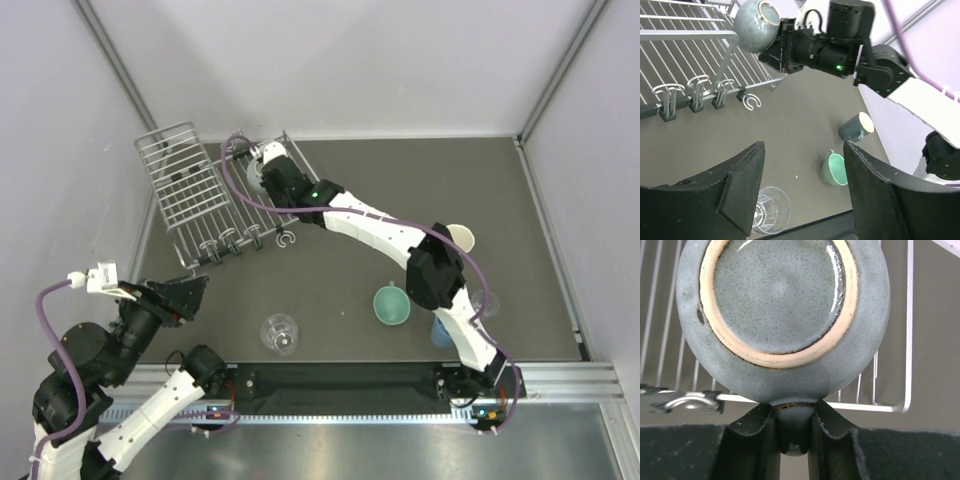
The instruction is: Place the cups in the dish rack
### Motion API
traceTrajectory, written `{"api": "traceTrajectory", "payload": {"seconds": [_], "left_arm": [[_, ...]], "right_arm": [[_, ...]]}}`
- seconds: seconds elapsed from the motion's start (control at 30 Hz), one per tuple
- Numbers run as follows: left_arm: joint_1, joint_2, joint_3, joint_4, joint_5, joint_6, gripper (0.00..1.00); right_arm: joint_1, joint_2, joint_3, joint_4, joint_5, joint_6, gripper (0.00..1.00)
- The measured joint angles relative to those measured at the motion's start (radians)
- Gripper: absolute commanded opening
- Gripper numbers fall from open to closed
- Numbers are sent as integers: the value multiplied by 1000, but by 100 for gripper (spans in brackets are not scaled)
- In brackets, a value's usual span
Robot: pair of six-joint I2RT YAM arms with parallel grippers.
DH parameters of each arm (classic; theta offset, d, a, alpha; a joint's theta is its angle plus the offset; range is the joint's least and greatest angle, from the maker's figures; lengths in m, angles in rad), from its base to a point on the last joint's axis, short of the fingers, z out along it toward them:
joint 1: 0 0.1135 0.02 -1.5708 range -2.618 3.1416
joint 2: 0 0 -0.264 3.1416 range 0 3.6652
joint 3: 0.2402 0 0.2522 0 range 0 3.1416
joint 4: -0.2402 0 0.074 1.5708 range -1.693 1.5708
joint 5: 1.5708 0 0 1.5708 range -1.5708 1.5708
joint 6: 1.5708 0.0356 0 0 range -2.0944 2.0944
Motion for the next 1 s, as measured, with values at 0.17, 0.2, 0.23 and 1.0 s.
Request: {"api": "traceTrajectory", "payload": {"seconds": [0.17,0.2,0.23,1.0], "left_arm": [[0,-1,0,-14,-1,0,68],[0,-1,2,-18,0,0,68],[0,-1,2,-19,0,1,68],[0,-1,2,-46,-26,0,68]], "right_arm": [[-14,56,5,21,-27,-10,0],[-18,64,8,27,-34,-10,0],[-19,75,8,36,-42,-10,0],[-24,268,140,138,-159,3,2]]}}
